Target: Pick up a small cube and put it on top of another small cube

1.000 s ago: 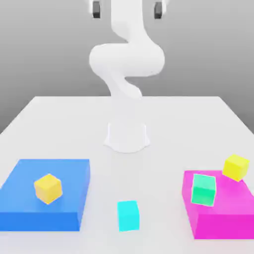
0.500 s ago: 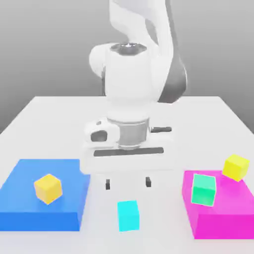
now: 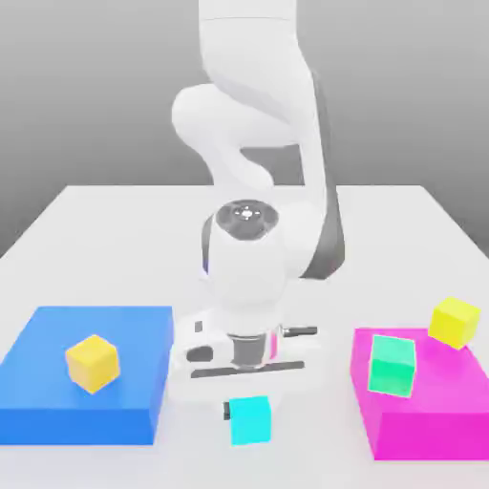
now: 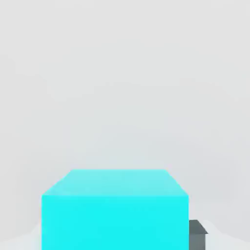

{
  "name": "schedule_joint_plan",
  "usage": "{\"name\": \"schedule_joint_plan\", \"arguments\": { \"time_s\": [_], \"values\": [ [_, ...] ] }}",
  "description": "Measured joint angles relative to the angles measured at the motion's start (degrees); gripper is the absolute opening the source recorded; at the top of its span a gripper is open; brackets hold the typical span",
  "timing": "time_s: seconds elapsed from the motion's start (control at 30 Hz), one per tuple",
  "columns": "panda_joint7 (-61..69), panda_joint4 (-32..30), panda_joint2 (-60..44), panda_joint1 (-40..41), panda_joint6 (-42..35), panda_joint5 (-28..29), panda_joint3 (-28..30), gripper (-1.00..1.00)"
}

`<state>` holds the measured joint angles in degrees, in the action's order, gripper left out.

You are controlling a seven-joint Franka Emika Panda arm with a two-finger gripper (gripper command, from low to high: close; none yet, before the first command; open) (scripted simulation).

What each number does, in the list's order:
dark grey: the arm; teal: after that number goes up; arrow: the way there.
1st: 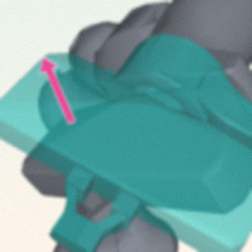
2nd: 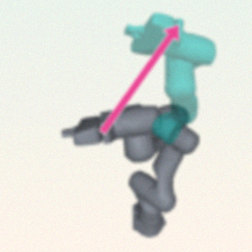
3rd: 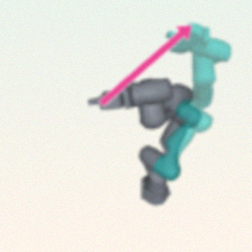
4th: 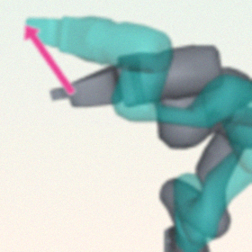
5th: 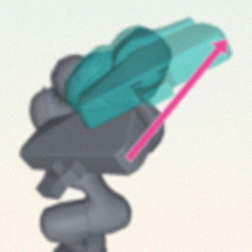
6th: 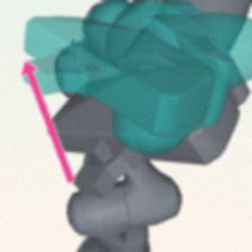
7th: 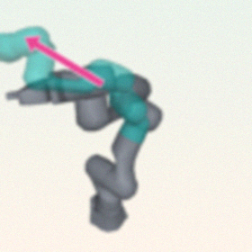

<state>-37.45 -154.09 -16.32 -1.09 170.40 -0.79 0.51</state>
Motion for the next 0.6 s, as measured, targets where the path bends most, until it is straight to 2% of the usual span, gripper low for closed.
{"name": "schedule_joint_plan", "arguments": {
  "time_s": [0.2,0.5,0.6],
  "values": [
    [-0.25,-1.22,11.36,-0.67,-10.13,0.51,-0.77,-1.00],
    [2.87,7.37,24.90,-13.60,-32.18,-1.50,-8.11,-1.00],
    [2.69,7.38,22.88,-14.65,-30.20,-1.00,-9.44,-1.00]
  ]
}}
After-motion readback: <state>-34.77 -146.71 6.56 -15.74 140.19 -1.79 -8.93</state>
